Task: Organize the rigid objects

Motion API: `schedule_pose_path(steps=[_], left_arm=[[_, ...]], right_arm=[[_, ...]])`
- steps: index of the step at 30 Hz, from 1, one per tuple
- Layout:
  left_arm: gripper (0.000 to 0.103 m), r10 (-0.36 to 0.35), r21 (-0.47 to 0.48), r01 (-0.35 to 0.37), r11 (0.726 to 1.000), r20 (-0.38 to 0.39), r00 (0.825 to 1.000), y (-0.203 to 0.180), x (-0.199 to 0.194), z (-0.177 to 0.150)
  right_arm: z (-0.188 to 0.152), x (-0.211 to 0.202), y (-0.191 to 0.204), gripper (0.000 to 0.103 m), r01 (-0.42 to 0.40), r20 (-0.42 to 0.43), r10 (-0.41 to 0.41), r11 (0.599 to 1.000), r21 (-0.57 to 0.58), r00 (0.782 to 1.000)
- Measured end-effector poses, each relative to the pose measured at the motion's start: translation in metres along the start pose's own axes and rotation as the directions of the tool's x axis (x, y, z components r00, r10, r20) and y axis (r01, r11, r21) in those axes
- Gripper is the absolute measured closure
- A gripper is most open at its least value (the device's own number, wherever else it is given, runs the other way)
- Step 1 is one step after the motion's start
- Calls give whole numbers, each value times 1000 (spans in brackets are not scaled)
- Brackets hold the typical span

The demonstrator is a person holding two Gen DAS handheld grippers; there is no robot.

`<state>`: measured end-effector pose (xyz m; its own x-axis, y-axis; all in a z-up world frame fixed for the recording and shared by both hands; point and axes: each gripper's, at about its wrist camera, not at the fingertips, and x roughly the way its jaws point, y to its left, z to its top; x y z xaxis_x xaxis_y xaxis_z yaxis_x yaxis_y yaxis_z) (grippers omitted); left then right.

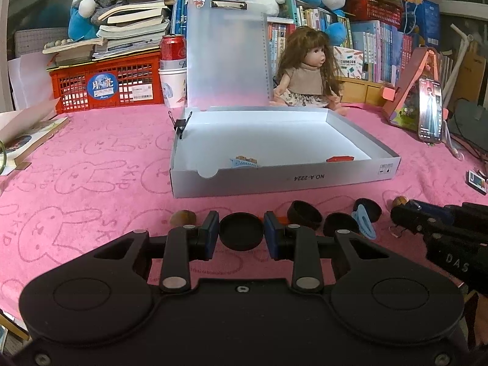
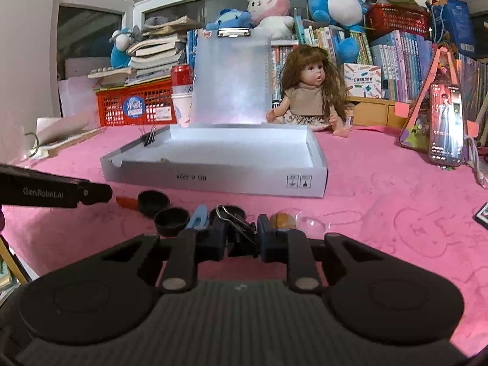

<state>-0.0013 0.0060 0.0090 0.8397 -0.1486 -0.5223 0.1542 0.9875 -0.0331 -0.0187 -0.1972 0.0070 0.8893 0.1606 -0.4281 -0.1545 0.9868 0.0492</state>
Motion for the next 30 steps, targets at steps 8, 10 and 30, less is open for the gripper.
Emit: schedule_pose_path(steps=[8,10,30], left_arm=[[73,0,0,0,1000,19,1000,2,1,19],[73,11,7,-11,1000,24,1000,2,2,25],[73,-7,-9,6,1000,-7,1000,-2,16,49]], right_arm=[[22,-1,-2,78,31,6,-31,999,29,1000],[26,1,-5,78,36,1,-36,998,47,999],[46,16,-11,78,55,-23,-53,993,101,998]])
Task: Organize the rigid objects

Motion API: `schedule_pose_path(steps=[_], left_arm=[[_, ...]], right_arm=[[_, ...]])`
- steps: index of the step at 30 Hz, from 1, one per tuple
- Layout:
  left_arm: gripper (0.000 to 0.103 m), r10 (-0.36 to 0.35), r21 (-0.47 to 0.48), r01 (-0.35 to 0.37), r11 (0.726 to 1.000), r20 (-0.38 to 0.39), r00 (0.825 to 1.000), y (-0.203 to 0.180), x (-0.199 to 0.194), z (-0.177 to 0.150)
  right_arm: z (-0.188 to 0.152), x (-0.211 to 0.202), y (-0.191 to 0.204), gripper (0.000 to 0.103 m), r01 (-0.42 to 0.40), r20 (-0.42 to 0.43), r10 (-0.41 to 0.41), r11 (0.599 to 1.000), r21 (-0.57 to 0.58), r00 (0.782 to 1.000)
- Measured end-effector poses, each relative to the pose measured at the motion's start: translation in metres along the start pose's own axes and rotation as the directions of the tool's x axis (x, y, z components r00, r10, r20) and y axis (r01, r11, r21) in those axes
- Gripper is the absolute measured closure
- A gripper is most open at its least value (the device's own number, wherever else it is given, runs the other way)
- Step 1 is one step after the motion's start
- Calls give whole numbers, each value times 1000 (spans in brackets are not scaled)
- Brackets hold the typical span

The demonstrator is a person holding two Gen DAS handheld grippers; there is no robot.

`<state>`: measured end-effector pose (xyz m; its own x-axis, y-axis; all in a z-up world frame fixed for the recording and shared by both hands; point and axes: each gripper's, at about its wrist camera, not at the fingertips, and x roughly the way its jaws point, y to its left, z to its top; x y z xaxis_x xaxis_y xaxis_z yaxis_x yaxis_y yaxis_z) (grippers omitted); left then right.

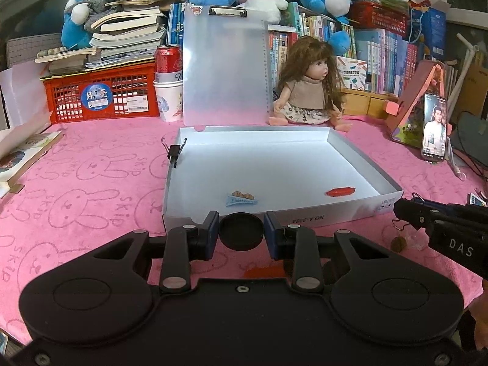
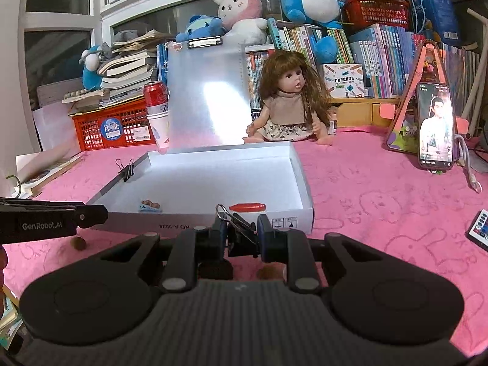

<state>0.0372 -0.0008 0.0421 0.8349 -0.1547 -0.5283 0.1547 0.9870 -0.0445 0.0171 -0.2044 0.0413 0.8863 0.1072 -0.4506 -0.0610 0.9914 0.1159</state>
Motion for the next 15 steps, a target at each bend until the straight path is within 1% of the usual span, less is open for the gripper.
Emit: schedule_pose_path(steps=[5,9,15], left_arm=[[73,-8,-16,8,1000,-14,1000,2,5,6],[73,-16,-11,16,1000,-21,1000,0,9,11],[73,-34,-28,33,999,-39,999,0,20,23]], right_arm=[[6,4,0,78,0,-2,0,1000,1,1000],[11,8,0,78,2,-6,-2,1000,0,1000],[21,17,-3,78,-1,-16,1,1000,25,1000]])
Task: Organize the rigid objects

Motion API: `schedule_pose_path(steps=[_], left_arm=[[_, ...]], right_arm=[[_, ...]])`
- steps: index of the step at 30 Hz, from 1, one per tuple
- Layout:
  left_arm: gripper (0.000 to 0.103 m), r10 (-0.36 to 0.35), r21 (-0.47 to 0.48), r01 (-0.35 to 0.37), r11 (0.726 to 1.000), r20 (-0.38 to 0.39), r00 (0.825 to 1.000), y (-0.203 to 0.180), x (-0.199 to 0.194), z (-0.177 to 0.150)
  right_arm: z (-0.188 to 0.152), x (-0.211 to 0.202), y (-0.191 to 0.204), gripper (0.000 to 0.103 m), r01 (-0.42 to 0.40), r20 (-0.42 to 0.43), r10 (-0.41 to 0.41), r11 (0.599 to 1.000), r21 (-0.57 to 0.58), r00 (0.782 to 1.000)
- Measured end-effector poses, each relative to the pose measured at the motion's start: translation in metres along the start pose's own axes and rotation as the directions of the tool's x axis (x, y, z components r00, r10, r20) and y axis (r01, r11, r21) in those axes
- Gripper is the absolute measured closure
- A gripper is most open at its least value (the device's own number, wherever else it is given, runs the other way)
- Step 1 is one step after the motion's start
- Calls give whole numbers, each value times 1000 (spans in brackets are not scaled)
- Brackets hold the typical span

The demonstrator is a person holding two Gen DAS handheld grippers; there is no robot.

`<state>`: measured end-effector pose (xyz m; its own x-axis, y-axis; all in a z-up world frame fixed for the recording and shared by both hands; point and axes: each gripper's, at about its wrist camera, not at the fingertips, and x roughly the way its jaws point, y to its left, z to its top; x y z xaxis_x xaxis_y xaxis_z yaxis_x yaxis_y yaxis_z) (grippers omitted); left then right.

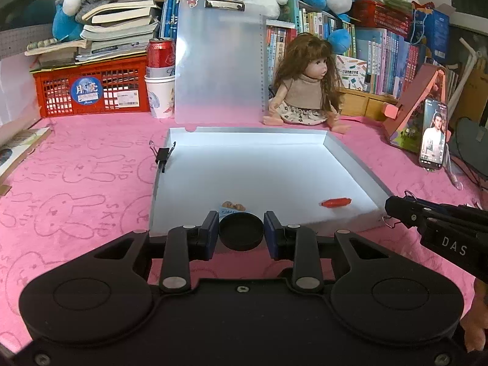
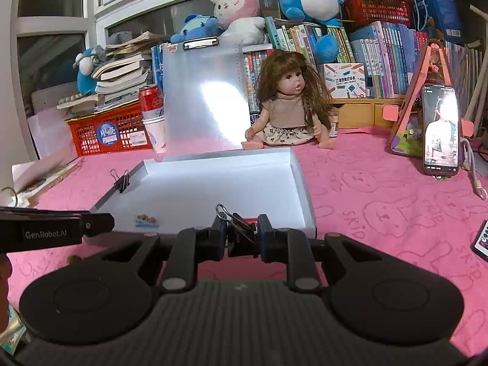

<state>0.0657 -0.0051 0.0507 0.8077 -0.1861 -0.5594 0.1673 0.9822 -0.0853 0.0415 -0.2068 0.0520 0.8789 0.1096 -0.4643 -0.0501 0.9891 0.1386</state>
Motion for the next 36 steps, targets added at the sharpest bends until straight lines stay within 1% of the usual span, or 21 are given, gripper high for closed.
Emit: schedule_pose_path(steps=[6,12,17,24,29,33,36], left_arm=[[73,-1,-2,1,1000,-8,1000,-1,11,14],[73,-3,-37,2,999,-34,999,5,29,31],[73,22,-45,-24,999,-58,998,10,47,42],[73,59,-48,-63,997,-78,995,12,71,50],[73,92,-30,-94,995,-82,992,11,86,54],[73,95,-41,-100,994,-107,990,15,101,59],[73,104,-38,-109,993,-121,987,18,111,61]], right_arm=[[9,10,-5,78,-5,-10,5,1000,19,1000],[21,27,-13,78,-17,-41,19,998,64,999],[31,43,-20,78,-20,-66,27,994,106,997],[42,68,-29,78,-20,-105,37,987,160,994],[46,82,-29,78,-14,-125,34,988,157,992],[49,96,-28,78,-13,-147,34,990,141,989],[51,106,-29,78,-17,-164,42,988,151,986]])
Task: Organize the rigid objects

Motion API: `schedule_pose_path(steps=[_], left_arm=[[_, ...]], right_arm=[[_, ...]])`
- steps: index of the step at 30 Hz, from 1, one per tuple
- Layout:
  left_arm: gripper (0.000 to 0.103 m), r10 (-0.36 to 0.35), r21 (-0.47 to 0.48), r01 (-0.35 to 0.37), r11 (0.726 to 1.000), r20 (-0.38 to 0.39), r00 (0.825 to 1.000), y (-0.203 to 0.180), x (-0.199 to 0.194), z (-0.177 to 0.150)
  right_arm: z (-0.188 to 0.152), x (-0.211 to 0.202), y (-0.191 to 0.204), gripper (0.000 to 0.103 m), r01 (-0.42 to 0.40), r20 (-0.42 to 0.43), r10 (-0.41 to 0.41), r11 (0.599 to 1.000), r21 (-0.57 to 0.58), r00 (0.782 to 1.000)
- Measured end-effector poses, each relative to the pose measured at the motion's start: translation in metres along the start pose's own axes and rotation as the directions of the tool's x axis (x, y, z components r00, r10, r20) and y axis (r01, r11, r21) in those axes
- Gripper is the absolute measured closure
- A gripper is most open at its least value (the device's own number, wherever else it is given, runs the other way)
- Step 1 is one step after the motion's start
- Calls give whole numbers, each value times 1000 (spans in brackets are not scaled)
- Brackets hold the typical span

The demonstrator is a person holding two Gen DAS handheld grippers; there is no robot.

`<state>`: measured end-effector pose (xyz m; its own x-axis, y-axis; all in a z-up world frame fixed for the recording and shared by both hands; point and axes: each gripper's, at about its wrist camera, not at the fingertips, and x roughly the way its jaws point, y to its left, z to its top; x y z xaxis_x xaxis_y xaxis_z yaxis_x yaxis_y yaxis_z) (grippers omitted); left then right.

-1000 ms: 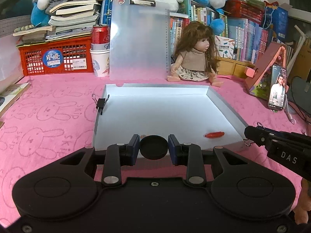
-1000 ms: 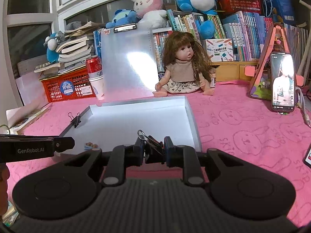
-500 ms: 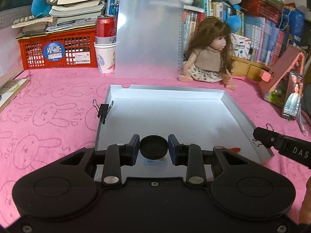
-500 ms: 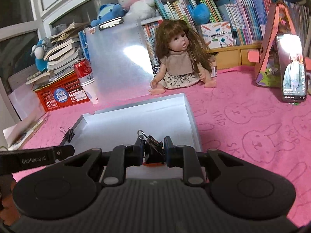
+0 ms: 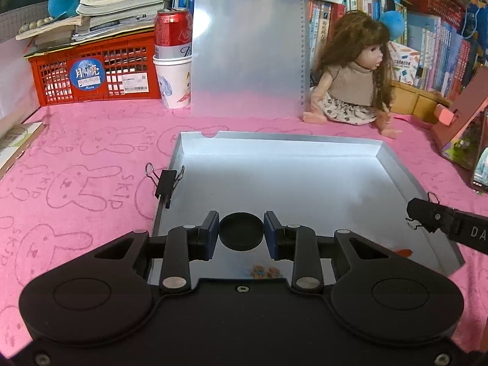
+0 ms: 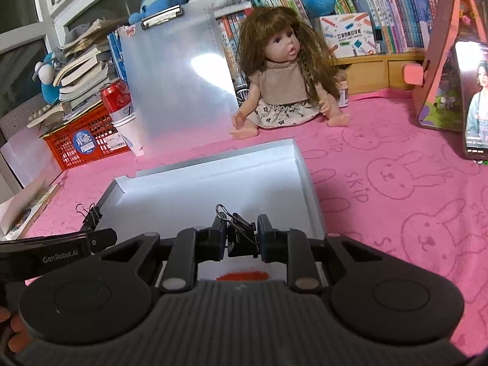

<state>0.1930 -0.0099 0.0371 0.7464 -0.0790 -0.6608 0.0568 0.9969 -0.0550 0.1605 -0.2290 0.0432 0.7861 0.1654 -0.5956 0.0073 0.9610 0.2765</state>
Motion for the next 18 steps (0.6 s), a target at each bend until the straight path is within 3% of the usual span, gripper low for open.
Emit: schedule_pose_path(steps=[18], left_arm=[[73,2,21,0,1000,-65,998,-1,38,-1]], right_arm=[[-2,44,3,77,28,-105,-30,999,-26,994]])
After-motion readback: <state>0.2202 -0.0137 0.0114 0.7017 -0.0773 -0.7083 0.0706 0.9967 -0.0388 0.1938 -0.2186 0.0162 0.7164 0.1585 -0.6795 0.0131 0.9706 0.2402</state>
